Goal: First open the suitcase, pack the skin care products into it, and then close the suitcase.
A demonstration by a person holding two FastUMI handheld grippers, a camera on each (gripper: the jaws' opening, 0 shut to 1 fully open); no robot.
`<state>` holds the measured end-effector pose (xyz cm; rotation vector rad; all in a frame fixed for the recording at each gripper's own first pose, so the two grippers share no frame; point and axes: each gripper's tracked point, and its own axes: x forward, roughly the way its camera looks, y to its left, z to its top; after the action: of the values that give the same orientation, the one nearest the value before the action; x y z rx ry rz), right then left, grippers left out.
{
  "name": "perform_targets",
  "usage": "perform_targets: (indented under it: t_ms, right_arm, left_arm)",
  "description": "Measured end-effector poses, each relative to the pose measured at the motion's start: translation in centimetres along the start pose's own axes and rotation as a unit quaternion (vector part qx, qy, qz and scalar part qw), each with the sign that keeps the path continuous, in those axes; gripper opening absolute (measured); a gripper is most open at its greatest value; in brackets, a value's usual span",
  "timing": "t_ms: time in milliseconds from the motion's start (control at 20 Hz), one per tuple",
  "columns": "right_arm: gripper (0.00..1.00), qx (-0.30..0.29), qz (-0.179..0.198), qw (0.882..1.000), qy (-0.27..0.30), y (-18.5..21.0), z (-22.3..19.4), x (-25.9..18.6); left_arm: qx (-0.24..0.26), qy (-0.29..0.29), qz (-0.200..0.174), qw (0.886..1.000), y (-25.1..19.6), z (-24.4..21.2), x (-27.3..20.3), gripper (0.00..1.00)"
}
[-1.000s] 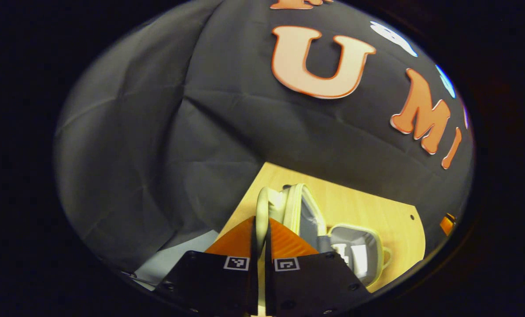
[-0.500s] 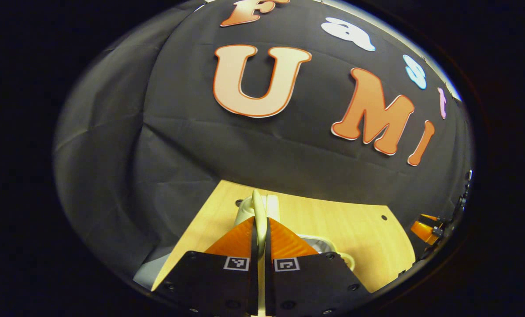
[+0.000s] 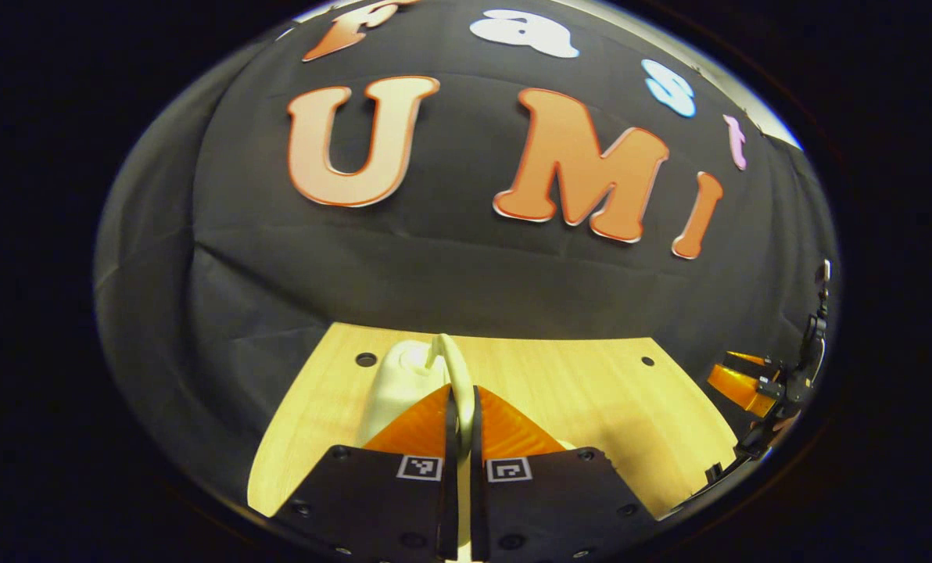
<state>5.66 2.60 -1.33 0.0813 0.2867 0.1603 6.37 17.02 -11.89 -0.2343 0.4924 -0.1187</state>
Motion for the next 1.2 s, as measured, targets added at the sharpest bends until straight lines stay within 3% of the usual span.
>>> perform_targets:
  t_ms: [350,650,950,1200]
  right_arm:
    - [0.95,-0.006,-0.004,1.0,-0.001,-1.9,-0.4,-0.9]
    - [0.95,-0.002,-0.013,1.0,0.007,-3.9,-1.2,-1.9]
    - [0.95,0.003,-0.022,1.0,0.014,-5.2,-2.0,-2.5]
    - [0.95,-0.001,-0.022,1.0,0.021,-5.7,-2.6,-2.9]
  left_arm:
    - [0.015,0.047,-0.06,0.997,-8.2,-4.7,3.5,0.06]
    - [0.0,0.086,-0.093,0.992,-11.8,-8.7,6.8,0.07]
    - [0.01,0.121,-0.103,0.987,-14.4,-12.5,9.5,0.07]
    - [0.053,0.143,-0.083,0.985,-15.8,-15.9,11.1,0.07]
